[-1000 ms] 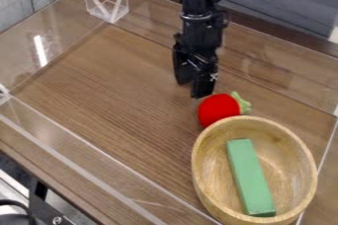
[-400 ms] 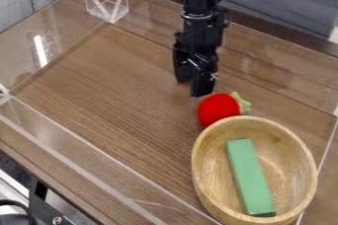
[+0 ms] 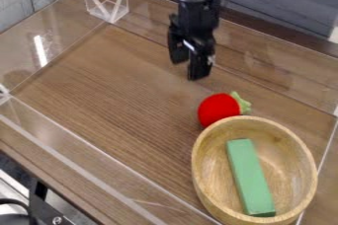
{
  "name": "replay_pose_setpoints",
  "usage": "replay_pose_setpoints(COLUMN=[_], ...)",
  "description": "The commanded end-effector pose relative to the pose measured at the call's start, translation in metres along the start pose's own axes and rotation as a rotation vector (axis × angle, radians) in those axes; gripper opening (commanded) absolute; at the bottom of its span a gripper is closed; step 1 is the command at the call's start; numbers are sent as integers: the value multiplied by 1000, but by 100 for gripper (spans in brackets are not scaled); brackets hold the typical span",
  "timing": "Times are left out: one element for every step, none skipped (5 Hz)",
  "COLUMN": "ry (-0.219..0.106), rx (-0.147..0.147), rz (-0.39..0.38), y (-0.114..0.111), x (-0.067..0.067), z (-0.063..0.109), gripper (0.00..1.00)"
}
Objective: Move the red object to the right side of the table
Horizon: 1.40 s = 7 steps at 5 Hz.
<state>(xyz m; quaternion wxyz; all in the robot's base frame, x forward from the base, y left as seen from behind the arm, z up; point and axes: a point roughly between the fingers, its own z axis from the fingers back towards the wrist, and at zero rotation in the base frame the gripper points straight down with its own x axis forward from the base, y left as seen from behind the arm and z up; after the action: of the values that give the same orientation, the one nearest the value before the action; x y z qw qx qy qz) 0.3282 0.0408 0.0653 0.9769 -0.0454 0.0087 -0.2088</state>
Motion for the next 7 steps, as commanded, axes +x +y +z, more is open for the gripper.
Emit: replay_pose_setpoints(ry=[-89, -101, -103, -104, -104, -106, -107], rx=[60, 60, 57, 56, 55, 52, 48], rz=[43, 49, 43, 34, 27, 22, 19], y=[17, 21, 23, 25, 27, 29, 31], x=[-4, -4, -1, 2, 6, 9, 11], z=[38, 40, 36, 32, 27, 23, 19], gripper=[100, 100, 100, 100, 100, 100, 100])
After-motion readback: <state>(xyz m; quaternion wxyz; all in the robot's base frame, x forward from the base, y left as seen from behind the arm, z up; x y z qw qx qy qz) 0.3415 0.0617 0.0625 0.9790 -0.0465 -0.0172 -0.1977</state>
